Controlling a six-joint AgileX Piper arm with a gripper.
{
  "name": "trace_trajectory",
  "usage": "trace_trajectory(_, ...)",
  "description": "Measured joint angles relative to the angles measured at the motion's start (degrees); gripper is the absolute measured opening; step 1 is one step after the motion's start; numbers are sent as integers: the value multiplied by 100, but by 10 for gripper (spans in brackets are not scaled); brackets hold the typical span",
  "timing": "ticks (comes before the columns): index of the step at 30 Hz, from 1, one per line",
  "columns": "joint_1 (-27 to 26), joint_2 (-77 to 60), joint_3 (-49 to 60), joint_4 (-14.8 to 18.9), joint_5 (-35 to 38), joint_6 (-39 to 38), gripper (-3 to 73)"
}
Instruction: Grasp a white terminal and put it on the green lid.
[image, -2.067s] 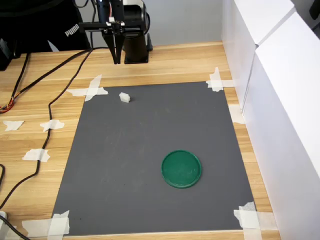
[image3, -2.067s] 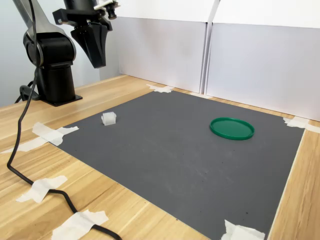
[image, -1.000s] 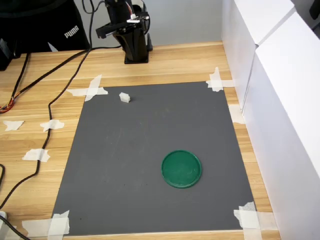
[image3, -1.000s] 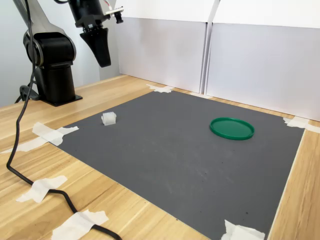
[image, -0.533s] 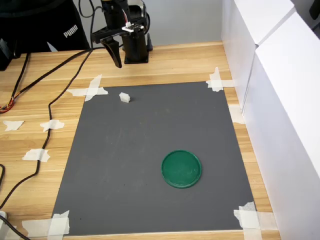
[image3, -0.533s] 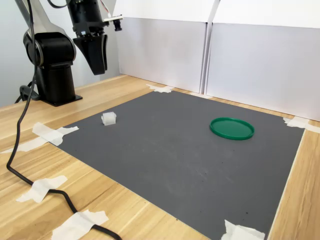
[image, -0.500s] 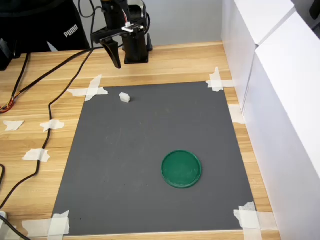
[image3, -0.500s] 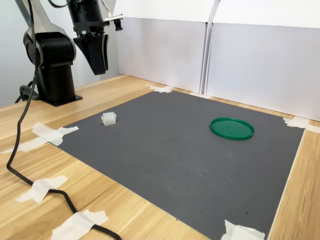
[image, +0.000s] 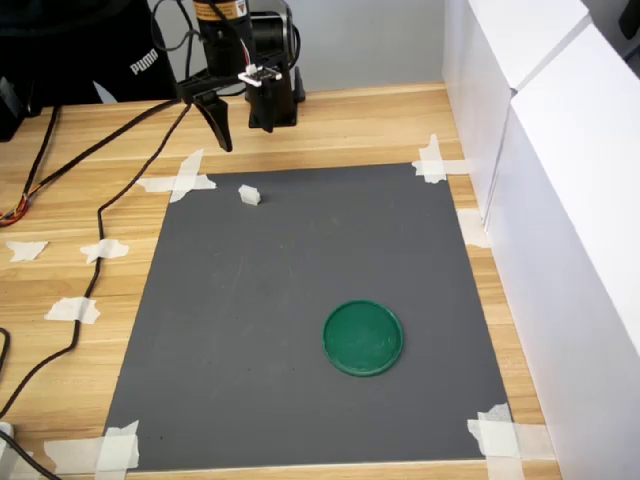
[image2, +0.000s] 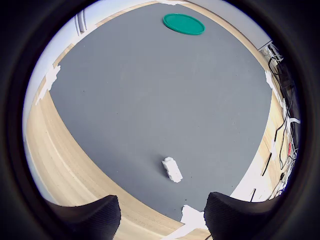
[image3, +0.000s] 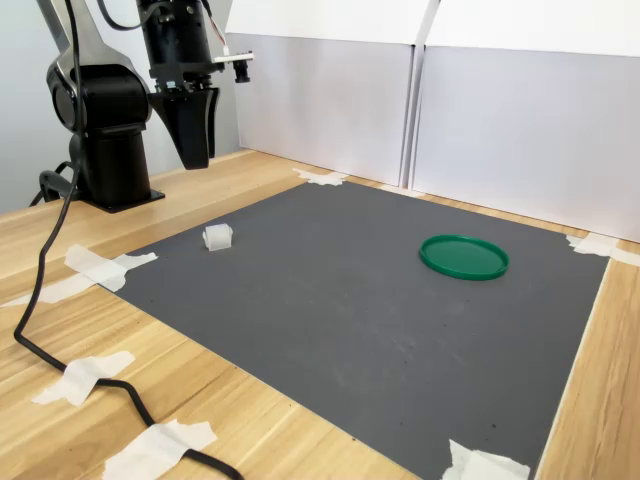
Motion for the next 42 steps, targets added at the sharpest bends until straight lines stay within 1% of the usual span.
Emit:
trace_trajectory(5, 0, 268, -35, -99, -42, 60, 715)
trace_trajectory(9, 0, 540, -228, -313, -92, 178, 712)
trace_trajectory(12, 0, 762, -397, -407, -107, 70, 707)
trace_trajectory(18, 0, 1089, -443, -412, -101, -660, 703)
trace_trajectory(22, 0, 1252, -460, -385, -156, -972, 703)
trace_trajectory(24, 0, 1341, -460, -321, -209, -1080, 703)
trace_trajectory(26, 0, 1437, -460, -221, -278, -1146, 703)
trace_trajectory(29, 0, 1538, -330, -181, -479, -1205, 702)
trace_trajectory(34, 0, 1601, 58, -310, -993, -1256, 701)
trace_trajectory(36, 0, 1620, 112, -309, -1155, -1296, 701)
trace_trajectory(42, 0, 1878, 120, -323, -1322, -1374, 701)
